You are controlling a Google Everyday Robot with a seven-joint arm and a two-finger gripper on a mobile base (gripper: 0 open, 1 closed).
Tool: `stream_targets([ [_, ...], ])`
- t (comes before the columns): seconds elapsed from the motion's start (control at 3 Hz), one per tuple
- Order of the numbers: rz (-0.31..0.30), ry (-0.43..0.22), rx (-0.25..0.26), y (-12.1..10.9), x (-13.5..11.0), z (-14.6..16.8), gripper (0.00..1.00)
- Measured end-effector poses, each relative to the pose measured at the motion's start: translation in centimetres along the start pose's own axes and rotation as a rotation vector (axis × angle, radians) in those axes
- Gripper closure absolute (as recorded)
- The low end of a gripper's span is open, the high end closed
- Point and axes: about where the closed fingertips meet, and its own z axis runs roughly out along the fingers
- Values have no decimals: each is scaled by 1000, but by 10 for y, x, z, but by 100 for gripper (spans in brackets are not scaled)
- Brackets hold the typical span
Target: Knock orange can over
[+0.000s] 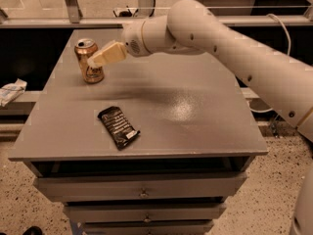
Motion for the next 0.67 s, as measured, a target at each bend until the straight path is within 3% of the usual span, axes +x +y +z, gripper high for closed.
stream_targets([
  [0.67,44,-62,-98,11,7,50,0],
])
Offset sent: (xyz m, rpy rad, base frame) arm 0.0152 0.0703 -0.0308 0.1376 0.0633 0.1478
